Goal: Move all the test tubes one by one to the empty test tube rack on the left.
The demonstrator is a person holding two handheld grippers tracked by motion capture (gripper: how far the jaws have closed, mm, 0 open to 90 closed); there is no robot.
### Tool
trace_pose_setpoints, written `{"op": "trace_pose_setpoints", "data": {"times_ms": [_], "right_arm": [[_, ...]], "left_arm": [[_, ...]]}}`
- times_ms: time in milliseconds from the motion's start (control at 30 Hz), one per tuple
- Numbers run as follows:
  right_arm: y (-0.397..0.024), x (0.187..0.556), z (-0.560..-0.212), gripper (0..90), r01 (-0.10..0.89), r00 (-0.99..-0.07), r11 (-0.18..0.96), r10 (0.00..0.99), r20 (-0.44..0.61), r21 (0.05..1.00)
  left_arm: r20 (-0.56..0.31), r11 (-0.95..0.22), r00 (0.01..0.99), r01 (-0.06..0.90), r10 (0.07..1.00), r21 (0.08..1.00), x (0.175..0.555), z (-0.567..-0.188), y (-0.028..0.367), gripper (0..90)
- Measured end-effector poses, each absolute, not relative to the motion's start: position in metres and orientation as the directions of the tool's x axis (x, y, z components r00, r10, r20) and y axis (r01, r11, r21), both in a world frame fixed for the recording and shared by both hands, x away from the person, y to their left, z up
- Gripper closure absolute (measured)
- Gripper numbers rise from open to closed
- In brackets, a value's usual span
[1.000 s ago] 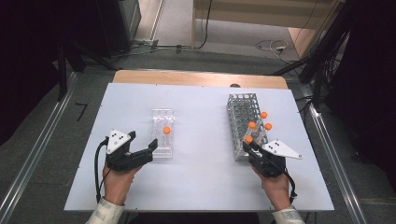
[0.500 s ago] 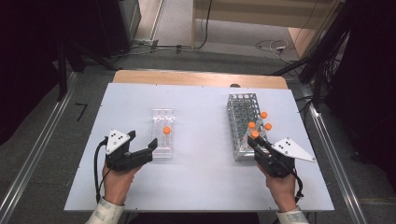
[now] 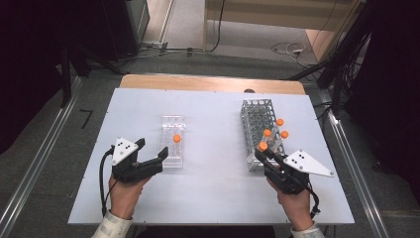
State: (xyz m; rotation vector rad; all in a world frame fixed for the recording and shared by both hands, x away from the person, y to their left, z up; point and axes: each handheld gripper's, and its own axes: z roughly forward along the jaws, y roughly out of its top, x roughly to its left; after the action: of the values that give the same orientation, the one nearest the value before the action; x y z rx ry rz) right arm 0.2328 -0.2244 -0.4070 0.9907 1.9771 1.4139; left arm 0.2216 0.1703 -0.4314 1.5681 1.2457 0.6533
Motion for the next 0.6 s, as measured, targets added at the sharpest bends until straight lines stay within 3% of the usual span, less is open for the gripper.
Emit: {"op": "trace_pose_setpoints", "data": {"times_ms": [600], "right_arm": [[-0.188,0.223,-0.424,72.0,0.286,-0.699,0.277,0.716,0.001,0.917]], "left_arm": [[-0.135,-0.023,0.412,0.357,0.901,0.934,0.207,-0.418,0.147,19.7]]}}
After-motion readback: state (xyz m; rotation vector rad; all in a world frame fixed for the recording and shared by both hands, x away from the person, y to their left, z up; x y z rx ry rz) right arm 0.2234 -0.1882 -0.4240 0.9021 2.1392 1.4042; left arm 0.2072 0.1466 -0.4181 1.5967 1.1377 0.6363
